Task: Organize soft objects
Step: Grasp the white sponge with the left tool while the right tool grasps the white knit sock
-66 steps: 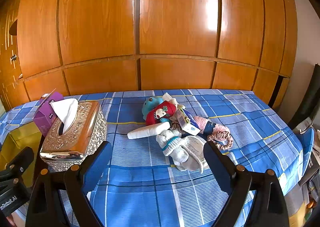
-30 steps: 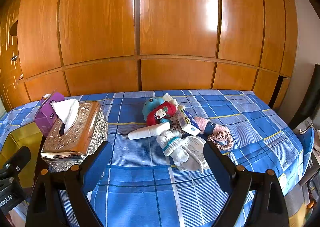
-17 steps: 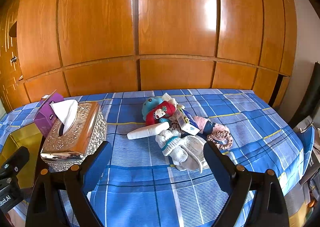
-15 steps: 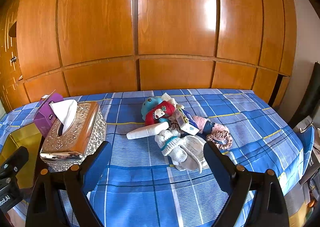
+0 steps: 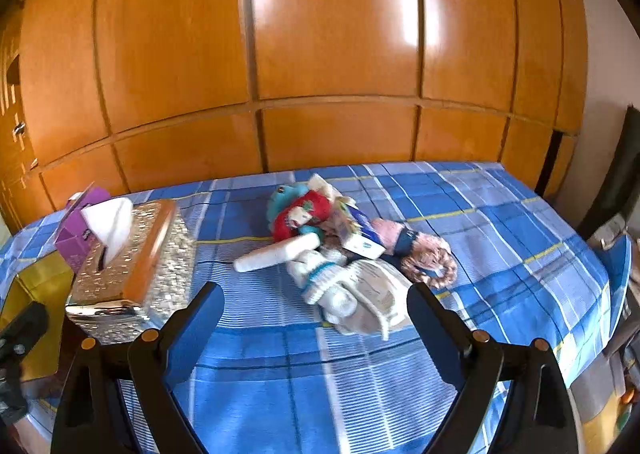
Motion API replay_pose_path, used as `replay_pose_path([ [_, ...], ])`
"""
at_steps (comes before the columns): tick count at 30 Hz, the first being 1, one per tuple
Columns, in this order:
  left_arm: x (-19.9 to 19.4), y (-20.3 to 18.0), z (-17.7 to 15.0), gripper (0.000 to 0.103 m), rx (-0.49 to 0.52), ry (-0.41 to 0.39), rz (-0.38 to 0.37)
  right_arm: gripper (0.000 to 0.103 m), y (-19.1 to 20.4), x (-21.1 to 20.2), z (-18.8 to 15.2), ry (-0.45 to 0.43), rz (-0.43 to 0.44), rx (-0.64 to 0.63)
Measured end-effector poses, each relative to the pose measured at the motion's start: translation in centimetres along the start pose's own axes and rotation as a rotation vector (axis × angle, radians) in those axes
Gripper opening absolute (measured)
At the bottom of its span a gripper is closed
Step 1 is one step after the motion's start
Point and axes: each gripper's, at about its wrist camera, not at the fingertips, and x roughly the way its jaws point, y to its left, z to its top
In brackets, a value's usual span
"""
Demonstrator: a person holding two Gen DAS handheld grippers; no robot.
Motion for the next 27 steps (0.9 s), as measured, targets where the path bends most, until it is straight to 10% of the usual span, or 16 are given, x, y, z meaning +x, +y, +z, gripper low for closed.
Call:
replay_pose_path([
  [18,6.0,-10.3,6.9,0.096,0.278,0.173,-0.305,0.094,-9.7,3.0,-3.3,0.179,-0.01,0.101],
  [27,15.7,-14.4,8.1,0.075,-0.081,0.544,-0.495,0.094,-10.7,3.1,-3.0,0.187,0.003,0.136],
])
